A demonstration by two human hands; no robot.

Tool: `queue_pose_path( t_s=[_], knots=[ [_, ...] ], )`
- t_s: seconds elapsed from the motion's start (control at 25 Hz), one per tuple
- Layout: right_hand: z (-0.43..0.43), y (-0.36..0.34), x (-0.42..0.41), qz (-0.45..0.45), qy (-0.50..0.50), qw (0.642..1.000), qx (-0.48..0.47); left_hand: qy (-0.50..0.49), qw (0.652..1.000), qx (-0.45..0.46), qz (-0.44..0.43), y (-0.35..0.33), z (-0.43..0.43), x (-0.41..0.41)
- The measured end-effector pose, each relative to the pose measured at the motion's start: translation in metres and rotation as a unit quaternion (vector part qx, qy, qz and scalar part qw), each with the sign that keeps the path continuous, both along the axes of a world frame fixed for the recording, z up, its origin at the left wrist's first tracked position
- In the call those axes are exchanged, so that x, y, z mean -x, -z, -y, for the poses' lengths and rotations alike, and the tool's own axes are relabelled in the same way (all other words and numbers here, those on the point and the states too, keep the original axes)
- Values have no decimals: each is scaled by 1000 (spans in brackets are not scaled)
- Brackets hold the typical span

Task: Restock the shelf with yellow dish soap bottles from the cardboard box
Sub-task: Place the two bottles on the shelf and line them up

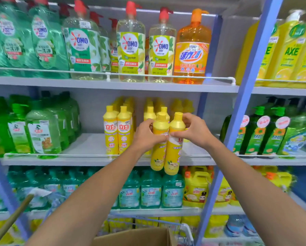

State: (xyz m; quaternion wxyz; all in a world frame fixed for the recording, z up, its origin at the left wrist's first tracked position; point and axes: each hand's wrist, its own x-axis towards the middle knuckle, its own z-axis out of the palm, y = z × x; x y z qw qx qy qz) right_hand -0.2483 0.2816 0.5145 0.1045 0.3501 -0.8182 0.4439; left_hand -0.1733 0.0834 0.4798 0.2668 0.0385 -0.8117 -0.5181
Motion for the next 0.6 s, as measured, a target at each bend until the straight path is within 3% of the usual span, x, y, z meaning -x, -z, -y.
queue_pose_path(
  t_s=[0.24,0.6],
  knots=[
    [-46,-28,82,-1,-1,999,37,-37,999,-20,-29,-34,-61,75],
    [-63,13,173,34,-4,999,35,-101,994,-33,11,-6,-98,154]
  ],
)
